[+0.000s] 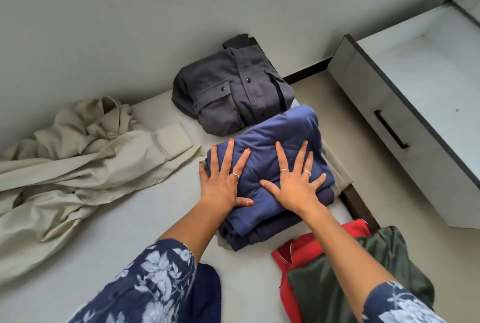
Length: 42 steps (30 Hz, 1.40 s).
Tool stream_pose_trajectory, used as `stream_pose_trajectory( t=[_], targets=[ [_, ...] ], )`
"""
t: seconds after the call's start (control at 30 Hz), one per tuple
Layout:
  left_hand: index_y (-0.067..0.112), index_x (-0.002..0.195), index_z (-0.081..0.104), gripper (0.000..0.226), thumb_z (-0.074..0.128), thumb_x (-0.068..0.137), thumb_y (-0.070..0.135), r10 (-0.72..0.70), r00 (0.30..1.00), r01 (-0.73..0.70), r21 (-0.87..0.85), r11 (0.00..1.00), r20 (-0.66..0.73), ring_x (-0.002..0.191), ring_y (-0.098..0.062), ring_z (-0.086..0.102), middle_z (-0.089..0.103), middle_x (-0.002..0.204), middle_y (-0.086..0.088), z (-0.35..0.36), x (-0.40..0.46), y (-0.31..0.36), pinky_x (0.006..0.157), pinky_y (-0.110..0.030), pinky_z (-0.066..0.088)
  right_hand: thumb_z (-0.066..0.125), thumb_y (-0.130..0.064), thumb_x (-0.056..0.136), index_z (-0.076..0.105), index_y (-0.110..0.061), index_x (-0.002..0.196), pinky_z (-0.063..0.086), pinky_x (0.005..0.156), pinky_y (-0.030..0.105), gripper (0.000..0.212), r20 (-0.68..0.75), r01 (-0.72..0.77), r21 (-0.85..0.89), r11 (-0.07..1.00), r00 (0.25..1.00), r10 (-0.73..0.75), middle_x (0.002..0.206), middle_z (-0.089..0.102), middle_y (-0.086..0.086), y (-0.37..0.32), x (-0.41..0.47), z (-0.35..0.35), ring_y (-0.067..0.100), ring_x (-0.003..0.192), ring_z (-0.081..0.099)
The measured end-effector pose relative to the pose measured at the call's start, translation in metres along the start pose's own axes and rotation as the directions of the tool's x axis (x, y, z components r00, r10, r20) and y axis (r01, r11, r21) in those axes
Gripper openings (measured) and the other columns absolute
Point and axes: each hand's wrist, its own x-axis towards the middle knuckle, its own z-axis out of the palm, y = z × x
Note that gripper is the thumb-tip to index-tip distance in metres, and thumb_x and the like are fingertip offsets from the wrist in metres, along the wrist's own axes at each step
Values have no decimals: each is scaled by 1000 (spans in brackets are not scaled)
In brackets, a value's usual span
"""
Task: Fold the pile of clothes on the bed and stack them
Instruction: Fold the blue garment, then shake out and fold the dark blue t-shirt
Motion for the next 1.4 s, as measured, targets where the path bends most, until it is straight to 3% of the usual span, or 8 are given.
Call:
stream_pose_trajectory(
  t=[0.37, 0.57, 0.67, 0.77, 0.97, 1.1, 1.27, 1.4],
  targets=[
    [44, 133, -35, 116, 56, 69, 76, 100, 991, -103, -21, 995, -86, 140, -38, -28, -39, 150, 2, 13, 7, -14, 110, -64, 3, 41, -74, 81, -36, -54, 129, 5, 102, 75, 93, -88, -22, -8, 1000, 996, 21, 149, -41, 8, -1, 3, 11, 34, 143, -23],
    [43, 145, -17, 92, 41, 80, 72, 235, 923, -245, 3, 969, -304, 147, -28, -8, -20, 158, 3, 24, -54, -54, 117, -51, 12, 48, -59, 89, -19, -49, 144, 13, 106, 69, 86, -70, -8, 15, 1000, 997, 9, 155, -28, 11, -1, -27, -3, 34, 146, -11],
    [43, 146, -14, 80, 20, 80, 74, 83, 948, -118, -96, 988, -307, 148, -26, -4, -19, 158, 5, 57, -110, -99, 116, -49, 14, 53, -44, 92, -1, -34, 152, 22, 110, 63, 81, -128, 32, 13, 999, 991, -31, 159, -9, 18, 5, -54, -6, 38, 146, 3],
    [45, 144, -16, 76, 9, 78, 74, -98, 981, 58, -226, 972, -167, 147, -24, -9, -25, 155, 9, 97, -173, -148, 117, -47, 6, 60, -33, 91, 16, -18, 152, 29, 106, 61, 77, -230, 42, 22, 999, 973, -36, 156, 12, 24, 0, -93, 10, 44, 140, 22],
    [35, 152, -1, 67, 28, 96, 58, -448, 882, 469, -349, 811, 142, 147, -27, -9, -14, 160, 4, 162, -275, -200, 117, -47, 5, 63, -28, 84, 34, -12, 142, 39, 98, 56, 67, -368, 195, -11, 981, 911, -185, 146, 35, 26, -42, -164, 62, 45, 124, 45],
    [27, 153, 7, 67, 30, 97, 55, -484, 847, 531, -402, 746, 222, 147, -28, -5, -10, 160, 0, 193, -306, -202, 118, -46, 9, 68, -21, 83, 40, -7, 140, 38, 104, 47, 65, -92, 285, 82, 955, 956, -277, 145, 35, 21, -87, -205, 105, 41, 127, 42],
    [31, 152, 6, 73, 41, 93, 57, -377, 909, 414, -491, 767, 177, 147, -27, -4, -8, 160, 2, 223, -322, -185, 117, -43, 10, 59, -50, 87, 31, -17, 143, 35, 107, 44, 70, 345, 242, -87, 966, 917, -198, 154, 16, 10, -131, -268, 175, 36, 133, 33],
    [28, 153, 4, 76, 44, 93, 54, -298, 948, 311, -532, 788, 113, 147, -26, -4, -7, 160, 1, 247, -330, -177, 117, -42, 12, 50, -67, 84, 25, -17, 145, 26, 110, 52, 84, 310, 158, -295, 942, 949, -62, 157, 10, 10, -147, -290, 215, 40, 139, 20]
  ],
)
